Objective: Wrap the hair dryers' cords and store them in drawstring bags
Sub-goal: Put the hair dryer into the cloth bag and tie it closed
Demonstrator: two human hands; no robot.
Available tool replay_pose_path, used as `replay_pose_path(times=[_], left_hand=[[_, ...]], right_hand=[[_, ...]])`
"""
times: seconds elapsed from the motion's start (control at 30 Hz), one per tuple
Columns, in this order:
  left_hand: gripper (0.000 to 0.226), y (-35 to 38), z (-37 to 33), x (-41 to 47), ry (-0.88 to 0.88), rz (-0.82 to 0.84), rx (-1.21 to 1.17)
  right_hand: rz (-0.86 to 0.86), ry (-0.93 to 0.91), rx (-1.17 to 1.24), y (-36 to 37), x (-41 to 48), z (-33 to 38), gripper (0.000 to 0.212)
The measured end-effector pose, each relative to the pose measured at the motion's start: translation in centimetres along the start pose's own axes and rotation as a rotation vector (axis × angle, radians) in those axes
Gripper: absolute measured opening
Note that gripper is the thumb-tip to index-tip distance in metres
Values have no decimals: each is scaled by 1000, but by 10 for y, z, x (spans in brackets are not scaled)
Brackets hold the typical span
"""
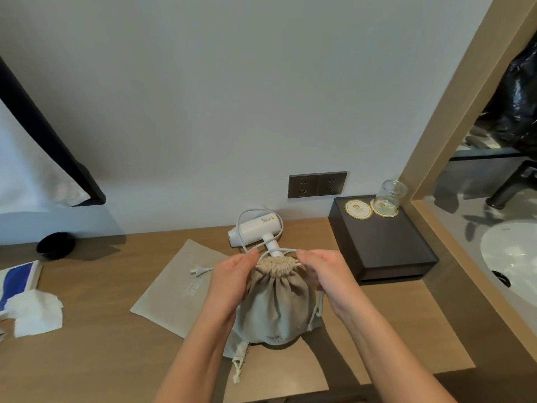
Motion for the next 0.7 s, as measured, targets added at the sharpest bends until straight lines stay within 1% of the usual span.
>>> replay_pose_path(times=[0.13, 0.27, 0.33, 0.4, 0.47, 0.53, 0.6, 0.7], left_hand=[[50, -1, -1, 3, 41, -12, 53], [42, 1, -5, 4, 78, -9, 89], [44, 7, -3, 1, 47, 9, 28], [46, 10, 3, 1, -37, 43, -105], [45, 8, 4, 4, -78, 56, -162], [44, 4, 3, 6, -70, 43, -135], [46, 3, 0, 4, -16, 26, -56], [47, 2, 0, -1, 69, 39, 24]], right_hand=[[24, 29, -3, 0, 2, -2, 58], [38, 27, 13, 6, 2, 1, 54], [-5, 8, 45, 8, 3, 2, 59], [-63, -3, 65, 7, 2, 1, 63], [-73, -9, 70, 6, 1, -2, 64], [-31, 3, 61, 4, 0, -1, 65], [53, 26, 55, 2, 0, 0, 66], [60, 44, 93, -2, 4, -4, 60]])
Point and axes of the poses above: each hand's wrist, its own x-axis towards the middle knuckle, its own y-axis out of the palm, z = x × y, the point moved 3 cm from there along x, towards the middle knuckle, and after that the axes turned 11 degrees about -y, right-handed, at the moved point
